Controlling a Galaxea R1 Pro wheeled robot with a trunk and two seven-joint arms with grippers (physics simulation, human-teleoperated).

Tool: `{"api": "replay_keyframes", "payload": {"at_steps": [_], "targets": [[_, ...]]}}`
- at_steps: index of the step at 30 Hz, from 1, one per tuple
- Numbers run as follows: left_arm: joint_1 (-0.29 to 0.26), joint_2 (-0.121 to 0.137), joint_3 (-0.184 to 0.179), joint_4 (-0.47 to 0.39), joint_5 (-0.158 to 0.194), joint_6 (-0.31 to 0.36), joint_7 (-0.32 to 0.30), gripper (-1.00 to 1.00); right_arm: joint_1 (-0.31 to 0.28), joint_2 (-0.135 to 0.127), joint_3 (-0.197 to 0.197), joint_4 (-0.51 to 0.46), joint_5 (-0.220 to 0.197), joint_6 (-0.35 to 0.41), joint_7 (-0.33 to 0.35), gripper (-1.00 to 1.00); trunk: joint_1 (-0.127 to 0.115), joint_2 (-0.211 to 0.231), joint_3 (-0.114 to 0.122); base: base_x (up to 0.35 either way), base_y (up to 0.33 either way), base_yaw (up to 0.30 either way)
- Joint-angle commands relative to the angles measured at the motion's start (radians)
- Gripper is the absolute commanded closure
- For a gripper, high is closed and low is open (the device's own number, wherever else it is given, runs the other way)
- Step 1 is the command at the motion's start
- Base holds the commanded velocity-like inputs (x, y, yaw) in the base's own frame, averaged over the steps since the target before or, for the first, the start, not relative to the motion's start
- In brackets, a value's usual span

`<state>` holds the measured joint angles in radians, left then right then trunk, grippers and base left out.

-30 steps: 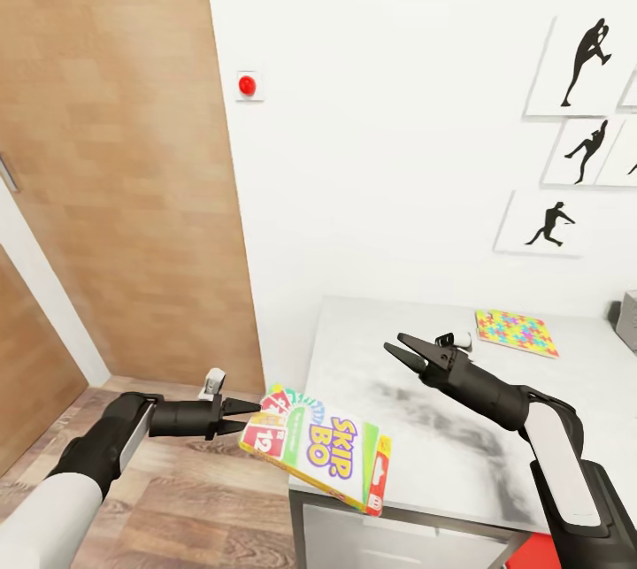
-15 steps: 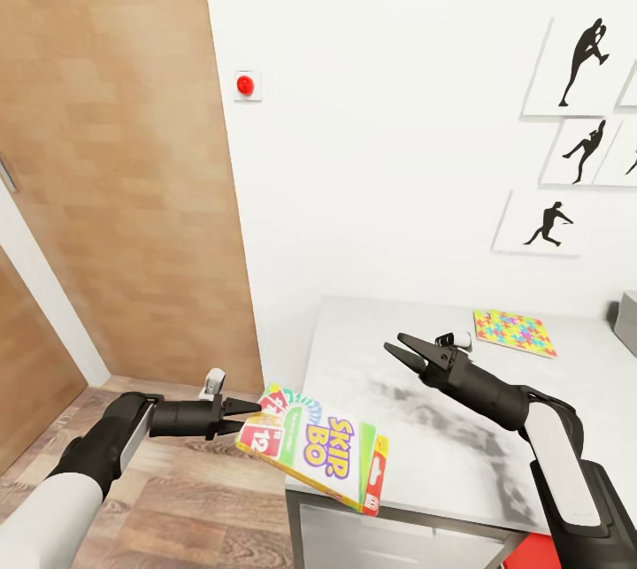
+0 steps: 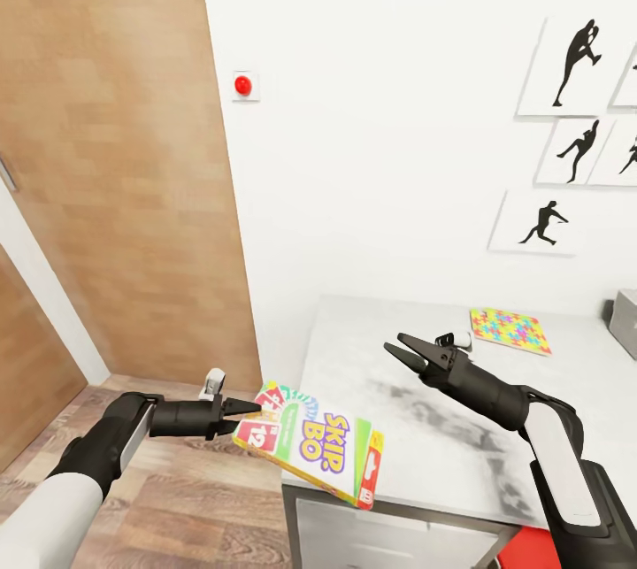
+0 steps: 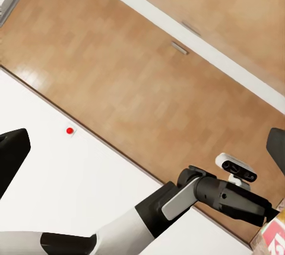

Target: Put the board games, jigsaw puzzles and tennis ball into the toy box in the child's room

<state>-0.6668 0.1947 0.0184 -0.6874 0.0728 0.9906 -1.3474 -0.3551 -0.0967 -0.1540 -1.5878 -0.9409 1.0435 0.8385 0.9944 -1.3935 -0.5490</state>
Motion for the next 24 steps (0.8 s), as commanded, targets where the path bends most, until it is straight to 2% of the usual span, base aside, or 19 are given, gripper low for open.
{"api": "replay_keyframes", "payload": {"at_steps": [1,24], "targets": [[0.000,0.000,0.000,0.000,0.002,0.010,-0.001,-1.00,-0.001,0.000,-0.001,0.000,0.004,0.004,0.005,-1.00,0.000,-0.001,-0.001,-0.011,-0.010,0.000],[0.000,0.000,-0.001,0.000,0.002,0.011,-0.003,-1.00,-0.001,0.000,-0.001,0.000,0.004,0.004,0.005,-1.00,0.000,-0.001,-0.001,-0.001,-0.001,0.000]]}}
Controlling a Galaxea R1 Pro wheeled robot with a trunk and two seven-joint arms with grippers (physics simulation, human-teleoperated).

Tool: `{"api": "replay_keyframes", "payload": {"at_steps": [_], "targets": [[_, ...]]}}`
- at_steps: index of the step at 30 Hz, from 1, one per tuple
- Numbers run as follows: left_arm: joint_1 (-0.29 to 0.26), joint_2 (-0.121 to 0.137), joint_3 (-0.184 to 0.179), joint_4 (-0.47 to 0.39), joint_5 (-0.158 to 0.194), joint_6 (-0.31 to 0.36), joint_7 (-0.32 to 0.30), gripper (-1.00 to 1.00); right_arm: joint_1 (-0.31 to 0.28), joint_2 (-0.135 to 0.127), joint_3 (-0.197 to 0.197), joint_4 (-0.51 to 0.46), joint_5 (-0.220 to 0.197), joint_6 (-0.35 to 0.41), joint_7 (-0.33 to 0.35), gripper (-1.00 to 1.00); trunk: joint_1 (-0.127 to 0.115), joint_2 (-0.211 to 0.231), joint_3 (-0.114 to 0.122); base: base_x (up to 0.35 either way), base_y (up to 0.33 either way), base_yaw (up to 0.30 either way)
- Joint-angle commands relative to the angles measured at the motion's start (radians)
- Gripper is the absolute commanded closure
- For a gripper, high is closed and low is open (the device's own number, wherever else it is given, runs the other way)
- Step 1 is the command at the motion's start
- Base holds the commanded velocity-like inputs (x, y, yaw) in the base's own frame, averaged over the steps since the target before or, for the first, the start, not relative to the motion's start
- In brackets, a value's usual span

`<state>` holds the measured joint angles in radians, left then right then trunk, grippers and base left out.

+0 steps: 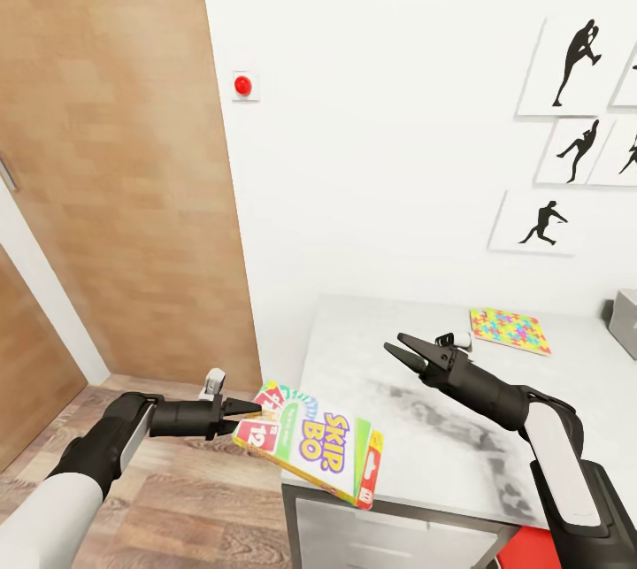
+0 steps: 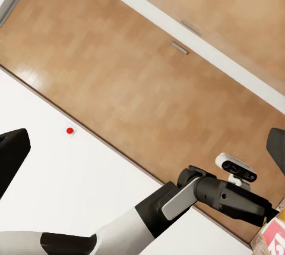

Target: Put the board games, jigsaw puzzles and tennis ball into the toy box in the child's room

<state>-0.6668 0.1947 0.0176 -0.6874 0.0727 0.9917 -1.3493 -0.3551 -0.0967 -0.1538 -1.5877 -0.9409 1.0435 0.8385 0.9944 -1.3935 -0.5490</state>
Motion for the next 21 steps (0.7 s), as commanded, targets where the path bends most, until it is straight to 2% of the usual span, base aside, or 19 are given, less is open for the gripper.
{"api": "replay_keyframes", "payload": {"at_steps": [1,7,8,21], "targets": [[0.000,0.000,0.000,0.000,0.002,0.010,-0.002,-1.00,-0.001,0.000,-0.001,0.000,0.004,0.004,0.005,-1.00,0.000,-0.001,-0.001,0.000,0.000,0.000],[0.000,0.000,-0.001,0.000,0.003,0.010,-0.003,-1.00,-0.001,0.000,-0.001,0.000,0.004,0.004,0.005,-1.00,0.000,-0.001,-0.001,0.000,0.000,0.000],[0.000,0.000,-0.001,0.000,0.003,0.010,-0.003,1.00,-0.001,0.000,-0.001,0.000,0.004,0.004,0.005,-1.00,0.000,-0.001,-0.001,0.000,0.000,0.000],[0.000,0.000,0.001,0.000,0.007,0.009,-0.008,1.00,-0.001,0.000,-0.001,0.000,0.004,0.004,0.005,-1.00,0.000,-0.001,-0.001,0.000,0.000,0.000]]}}
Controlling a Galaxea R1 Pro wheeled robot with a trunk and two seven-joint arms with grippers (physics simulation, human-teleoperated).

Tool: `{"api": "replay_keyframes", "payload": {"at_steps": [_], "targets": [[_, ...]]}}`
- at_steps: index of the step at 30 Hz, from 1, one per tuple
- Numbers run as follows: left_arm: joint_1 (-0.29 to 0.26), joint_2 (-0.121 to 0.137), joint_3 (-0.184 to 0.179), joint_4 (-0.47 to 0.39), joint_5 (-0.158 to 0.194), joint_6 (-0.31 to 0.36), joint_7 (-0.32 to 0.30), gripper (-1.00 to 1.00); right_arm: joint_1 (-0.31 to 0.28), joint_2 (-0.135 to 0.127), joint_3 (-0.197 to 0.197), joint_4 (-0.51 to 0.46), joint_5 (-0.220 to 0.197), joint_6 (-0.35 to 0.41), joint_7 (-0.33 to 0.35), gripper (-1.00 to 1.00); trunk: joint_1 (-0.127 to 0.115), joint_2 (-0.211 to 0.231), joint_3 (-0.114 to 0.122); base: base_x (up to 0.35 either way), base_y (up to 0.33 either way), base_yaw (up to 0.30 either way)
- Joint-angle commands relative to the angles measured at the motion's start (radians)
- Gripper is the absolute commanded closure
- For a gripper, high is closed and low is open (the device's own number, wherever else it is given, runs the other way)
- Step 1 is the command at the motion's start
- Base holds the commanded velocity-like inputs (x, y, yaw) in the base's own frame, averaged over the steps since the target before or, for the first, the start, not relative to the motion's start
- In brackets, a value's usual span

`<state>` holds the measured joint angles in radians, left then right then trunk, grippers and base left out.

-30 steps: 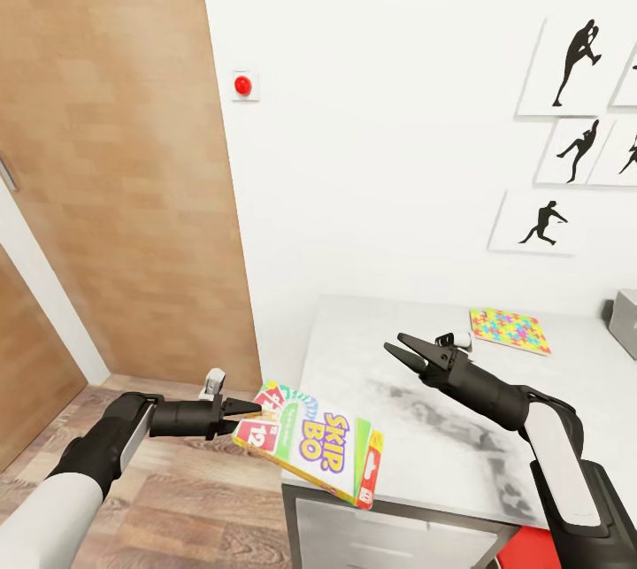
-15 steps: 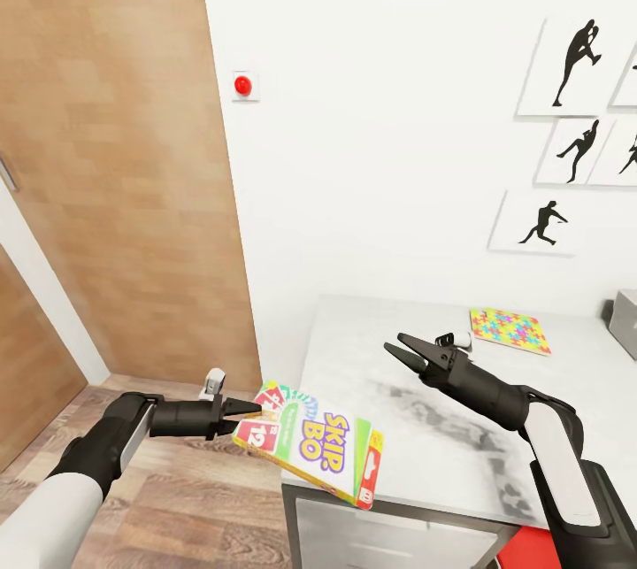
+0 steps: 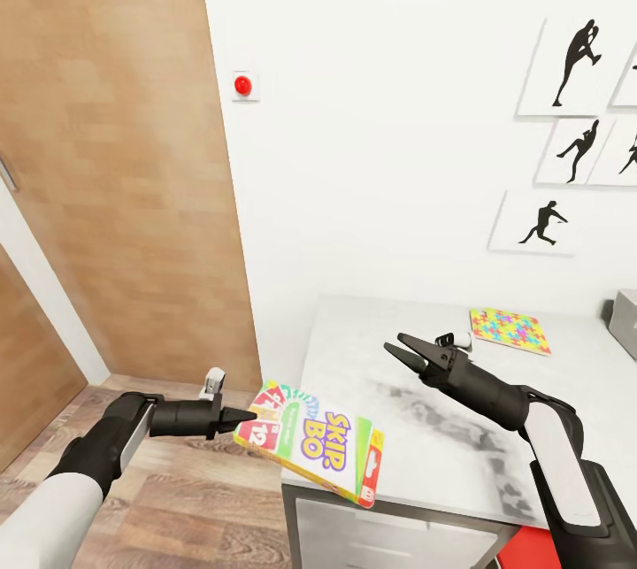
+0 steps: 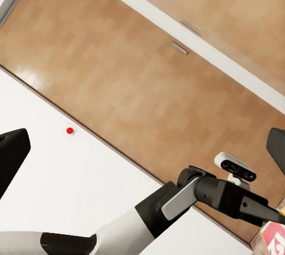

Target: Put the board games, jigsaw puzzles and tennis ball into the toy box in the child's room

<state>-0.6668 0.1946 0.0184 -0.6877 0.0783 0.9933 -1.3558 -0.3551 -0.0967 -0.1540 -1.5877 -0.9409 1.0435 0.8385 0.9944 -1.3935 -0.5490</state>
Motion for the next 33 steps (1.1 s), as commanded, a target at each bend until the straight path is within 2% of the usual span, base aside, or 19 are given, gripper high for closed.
{"api": "replay_keyframes", "payload": {"at_steps": [1,12,33], "targets": [[0.000,0.000,0.000,0.000,0.002,0.007,-0.002,1.00,-0.001,0.000,-0.001,0.000,0.004,0.004,0.005,-1.00,0.000,-0.001,-0.001,0.000,0.000,0.000],[0.000,0.000,0.000,0.000,0.002,0.007,-0.002,1.00,-0.001,0.000,-0.001,0.000,0.004,0.004,0.005,-1.00,0.000,-0.001,-0.001,0.000,0.000,0.000],[0.000,0.004,0.003,0.000,0.003,0.008,-0.003,1.00,-0.001,0.000,-0.001,0.000,0.004,0.004,0.005,-1.00,-0.081,0.146,0.065,0.000,0.000,0.000]]}}
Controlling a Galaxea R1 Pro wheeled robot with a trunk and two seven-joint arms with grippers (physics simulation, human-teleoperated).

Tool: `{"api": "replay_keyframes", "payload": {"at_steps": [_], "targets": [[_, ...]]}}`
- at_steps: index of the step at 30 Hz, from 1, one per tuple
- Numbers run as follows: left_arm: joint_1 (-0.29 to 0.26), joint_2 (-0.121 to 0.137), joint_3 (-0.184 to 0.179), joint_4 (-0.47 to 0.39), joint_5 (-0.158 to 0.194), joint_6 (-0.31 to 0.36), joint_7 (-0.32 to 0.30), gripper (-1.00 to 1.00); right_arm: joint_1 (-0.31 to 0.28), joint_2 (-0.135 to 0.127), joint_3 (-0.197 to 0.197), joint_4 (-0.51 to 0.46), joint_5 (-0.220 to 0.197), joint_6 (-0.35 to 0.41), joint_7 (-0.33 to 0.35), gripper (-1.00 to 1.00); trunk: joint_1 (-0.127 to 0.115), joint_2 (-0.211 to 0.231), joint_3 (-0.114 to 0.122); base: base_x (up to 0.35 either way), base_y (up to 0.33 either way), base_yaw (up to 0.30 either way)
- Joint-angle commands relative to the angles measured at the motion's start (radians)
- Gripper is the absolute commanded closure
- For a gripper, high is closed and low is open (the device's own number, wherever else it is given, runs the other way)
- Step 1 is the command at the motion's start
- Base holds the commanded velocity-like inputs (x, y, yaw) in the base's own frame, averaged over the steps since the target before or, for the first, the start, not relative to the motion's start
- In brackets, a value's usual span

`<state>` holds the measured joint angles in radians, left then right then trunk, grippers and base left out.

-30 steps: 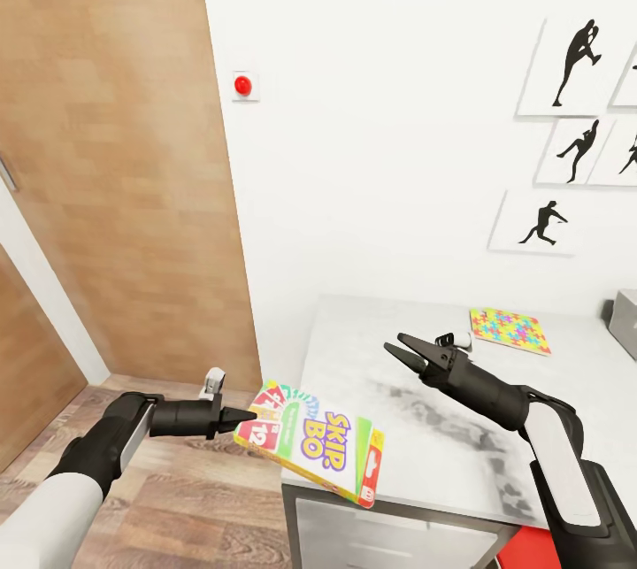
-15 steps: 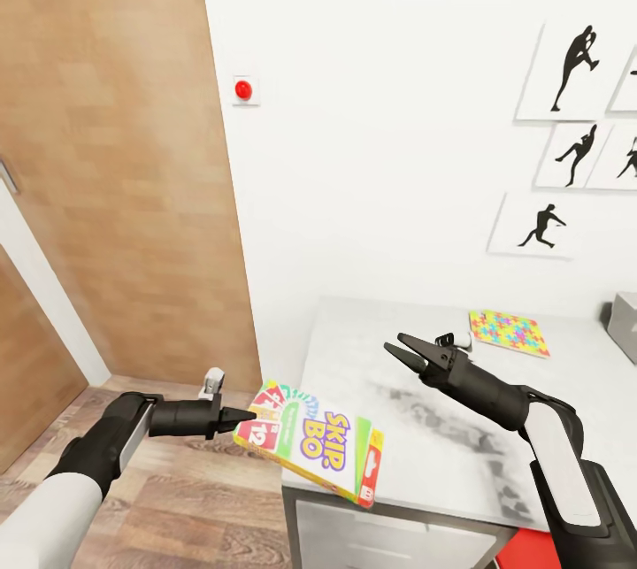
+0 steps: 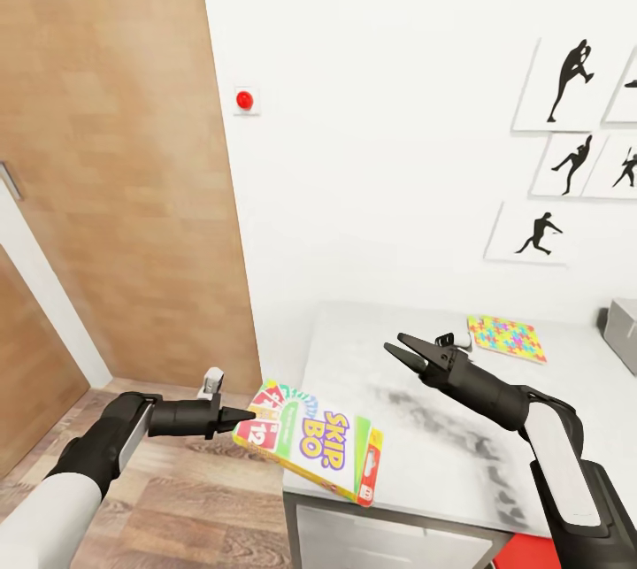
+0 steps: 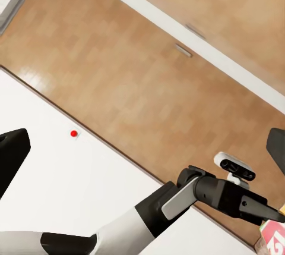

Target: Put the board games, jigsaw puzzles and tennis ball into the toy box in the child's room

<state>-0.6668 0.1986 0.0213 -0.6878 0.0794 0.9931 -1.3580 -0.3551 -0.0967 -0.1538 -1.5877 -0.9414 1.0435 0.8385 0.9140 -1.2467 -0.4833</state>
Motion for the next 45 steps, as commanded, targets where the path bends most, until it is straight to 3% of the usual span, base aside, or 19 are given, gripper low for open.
{"api": "replay_keyframes", "payload": {"at_steps": [1,8,11,14,19,23,26,45], "targets": [[0.000,0.000,0.000,0.000,0.002,0.009,-0.001,1.00,-0.001,0.000,-0.001,0.000,0.004,0.004,0.005,-1.00,-0.004,0.007,0.002,0.000,0.000,0.000],[0.000,0.003,0.003,-0.001,0.002,0.013,-0.003,1.00,-0.001,0.000,-0.001,0.000,0.004,0.004,0.005,-1.00,-0.031,0.056,0.024,0.000,0.000,0.000],[0.000,0.017,0.007,-0.005,0.003,0.016,-0.026,1.00,-0.001,0.000,-0.001,0.000,0.004,0.004,0.005,-1.00,-0.042,0.077,0.034,0.000,0.000,0.000],[0.000,0.042,0.006,-0.019,0.003,0.017,-0.075,1.00,-0.001,0.000,-0.002,0.000,0.005,0.004,0.005,-1.00,-0.054,0.098,0.043,0.000,0.000,0.000],[0.000,0.130,0.003,-0.040,0.001,0.016,-0.202,1.00,-0.001,0.001,-0.006,0.000,0.006,0.004,0.005,-1.00,-0.073,0.133,0.059,-0.063,0.000,0.000],[0.000,0.183,0.003,-0.042,0.001,0.013,-0.213,1.00,-0.001,0.001,-0.007,0.000,0.008,0.004,0.004,-1.00,-0.088,0.161,0.071,-0.210,0.000,0.000],[0.000,0.202,0.006,-0.042,0.003,0.012,-0.213,1.00,-0.001,0.003,-0.006,0.000,0.009,0.004,0.003,-1.00,-0.100,0.182,0.081,-0.109,0.000,0.000],[0.000,0.210,0.011,-0.042,0.003,0.013,-0.213,1.00,-0.001,0.014,-0.006,0.000,0.018,0.004,-0.001,-1.00,-0.173,0.315,0.140,-0.131,0.000,0.000]]}}
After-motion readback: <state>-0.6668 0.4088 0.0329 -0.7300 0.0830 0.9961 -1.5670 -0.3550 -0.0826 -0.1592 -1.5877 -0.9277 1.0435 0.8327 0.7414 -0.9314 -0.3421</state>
